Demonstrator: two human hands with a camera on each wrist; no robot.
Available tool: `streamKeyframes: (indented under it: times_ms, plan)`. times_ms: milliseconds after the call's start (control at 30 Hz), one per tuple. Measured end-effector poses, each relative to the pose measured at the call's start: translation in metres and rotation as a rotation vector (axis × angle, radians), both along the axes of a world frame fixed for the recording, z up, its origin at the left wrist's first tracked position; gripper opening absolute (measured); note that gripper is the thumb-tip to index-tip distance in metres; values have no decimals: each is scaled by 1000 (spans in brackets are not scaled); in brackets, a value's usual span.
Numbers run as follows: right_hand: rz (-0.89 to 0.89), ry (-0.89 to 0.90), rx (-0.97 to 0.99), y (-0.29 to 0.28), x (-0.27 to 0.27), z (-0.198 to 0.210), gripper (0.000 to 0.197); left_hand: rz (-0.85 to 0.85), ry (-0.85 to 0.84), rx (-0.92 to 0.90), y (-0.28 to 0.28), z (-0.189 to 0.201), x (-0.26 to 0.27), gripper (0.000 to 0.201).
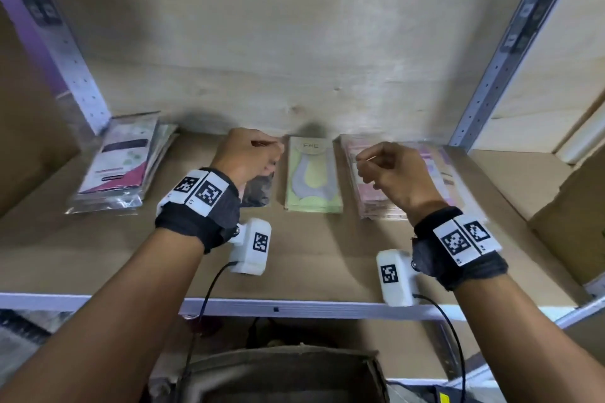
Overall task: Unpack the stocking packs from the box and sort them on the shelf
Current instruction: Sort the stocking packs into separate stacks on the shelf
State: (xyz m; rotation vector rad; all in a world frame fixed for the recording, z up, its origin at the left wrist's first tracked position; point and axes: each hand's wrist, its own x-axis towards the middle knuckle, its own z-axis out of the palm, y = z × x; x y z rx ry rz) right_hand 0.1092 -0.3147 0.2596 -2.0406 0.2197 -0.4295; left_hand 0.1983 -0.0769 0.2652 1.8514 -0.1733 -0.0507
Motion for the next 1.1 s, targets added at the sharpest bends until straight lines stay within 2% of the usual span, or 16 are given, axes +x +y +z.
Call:
streamKeyframes:
  times_ms: [133, 267, 367, 467, 567, 633, 733, 833, 933, 1033, 1100]
  plan:
    - [172, 58, 72, 52, 4, -8, 11, 108, -1, 59, 74, 2, 8, 3]
    - [334, 101, 62, 111, 24, -7, 10, 272, -18, 148, 144, 4, 15, 15]
    - [390, 142, 98, 165, 49, -6, 9, 369, -24, 268, 185, 4, 15, 11]
    - [421, 210, 134, 221, 74, -9, 10, 397, 38, 322, 218, 4, 12, 4]
    - [435, 286, 211, 267, 93, -13, 17, 380, 94, 389, 241, 0, 13, 26]
    - [421, 313, 275, 291, 104, -16, 15, 357, 107, 415, 249, -3, 11, 25]
    - [382, 307, 274, 317, 121, -28, 18, 312, 119, 459, 256, -6, 10, 23]
    - [344, 290, 182, 330, 128, -38, 27, 278, 90, 460, 259, -12, 11, 24]
    - [321, 291, 143, 332, 134, -44, 35, 255, 51, 458, 261, -15, 12, 15]
    - [363, 341, 109, 323, 134, -45, 24, 253, 81, 422, 262, -17, 13, 4]
    - [421, 372, 151, 313, 129, -44, 14, 261, 85, 377, 261, -20, 12, 4]
